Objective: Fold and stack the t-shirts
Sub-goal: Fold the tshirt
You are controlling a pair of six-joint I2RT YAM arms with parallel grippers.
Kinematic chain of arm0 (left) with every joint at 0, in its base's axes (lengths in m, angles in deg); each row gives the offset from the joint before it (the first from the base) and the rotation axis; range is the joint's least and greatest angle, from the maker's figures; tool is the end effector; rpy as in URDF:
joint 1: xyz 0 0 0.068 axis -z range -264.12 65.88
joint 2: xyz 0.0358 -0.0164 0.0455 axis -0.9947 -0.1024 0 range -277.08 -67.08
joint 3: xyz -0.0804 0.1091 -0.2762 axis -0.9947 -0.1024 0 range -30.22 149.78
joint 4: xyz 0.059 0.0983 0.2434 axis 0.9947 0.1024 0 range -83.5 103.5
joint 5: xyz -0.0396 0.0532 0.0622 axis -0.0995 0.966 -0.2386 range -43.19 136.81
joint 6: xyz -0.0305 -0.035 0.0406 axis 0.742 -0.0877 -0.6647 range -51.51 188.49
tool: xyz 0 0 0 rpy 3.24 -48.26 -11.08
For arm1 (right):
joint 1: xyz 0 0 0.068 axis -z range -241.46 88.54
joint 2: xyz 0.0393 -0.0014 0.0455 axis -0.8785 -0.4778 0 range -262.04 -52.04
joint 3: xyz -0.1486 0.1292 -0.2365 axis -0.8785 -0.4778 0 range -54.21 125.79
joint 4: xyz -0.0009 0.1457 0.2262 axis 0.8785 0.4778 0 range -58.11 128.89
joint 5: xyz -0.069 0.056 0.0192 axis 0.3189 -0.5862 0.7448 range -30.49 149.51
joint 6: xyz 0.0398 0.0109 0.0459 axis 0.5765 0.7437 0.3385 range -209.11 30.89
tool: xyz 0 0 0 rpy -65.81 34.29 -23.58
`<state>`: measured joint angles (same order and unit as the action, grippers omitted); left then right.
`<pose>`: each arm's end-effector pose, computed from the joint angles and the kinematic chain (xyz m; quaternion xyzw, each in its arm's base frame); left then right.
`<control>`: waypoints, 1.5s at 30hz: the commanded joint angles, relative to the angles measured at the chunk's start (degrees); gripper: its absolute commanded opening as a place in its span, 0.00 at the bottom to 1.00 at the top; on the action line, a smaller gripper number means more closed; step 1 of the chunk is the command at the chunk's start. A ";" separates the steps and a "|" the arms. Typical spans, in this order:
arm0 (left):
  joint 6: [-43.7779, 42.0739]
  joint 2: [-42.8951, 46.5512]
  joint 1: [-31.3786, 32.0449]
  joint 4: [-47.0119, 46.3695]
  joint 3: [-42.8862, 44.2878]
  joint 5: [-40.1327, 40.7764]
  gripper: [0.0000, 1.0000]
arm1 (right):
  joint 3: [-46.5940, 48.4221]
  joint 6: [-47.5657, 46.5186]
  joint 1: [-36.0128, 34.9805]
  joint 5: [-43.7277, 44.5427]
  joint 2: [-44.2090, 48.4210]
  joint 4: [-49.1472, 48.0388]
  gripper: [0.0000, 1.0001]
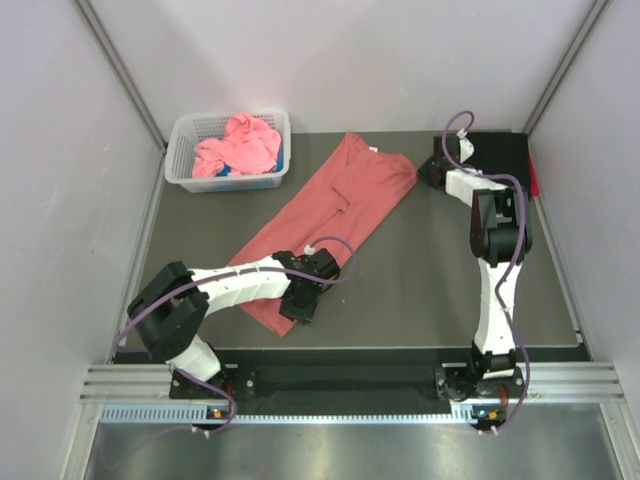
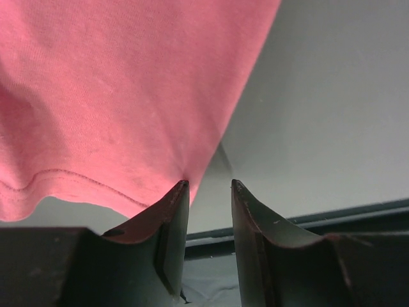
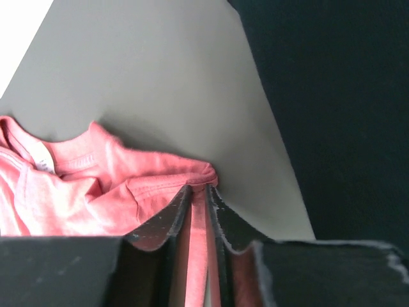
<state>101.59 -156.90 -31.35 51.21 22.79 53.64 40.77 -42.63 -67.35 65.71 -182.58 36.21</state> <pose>0.1710 -0.2160 0.1909 0.1658 0.9816 -0.0068 0.0945 0.5457 0.0513 0.1660 0.3352 0.8404 0.1427 0.4011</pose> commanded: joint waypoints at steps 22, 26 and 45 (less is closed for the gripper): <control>2.93 -9.67 2.07 -7.79 12.54 -6.39 0.00 | 22.34 -4.29 3.34 -3.12 -14.39 -1.86 0.00; 3.20 -12.74 2.33 -7.88 16.85 -8.39 0.00 | 27.09 -5.52 4.39 -3.47 -17.63 -1.94 0.00; -1.98 -7.06 -8.78 0.65 28.91 -10.07 0.12 | 2.34 -8.86 3.35 -6.55 10.37 3.31 0.46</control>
<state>102.58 -170.19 -32.09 48.47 50.99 43.50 48.55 -50.91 -63.26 58.30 -185.69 37.54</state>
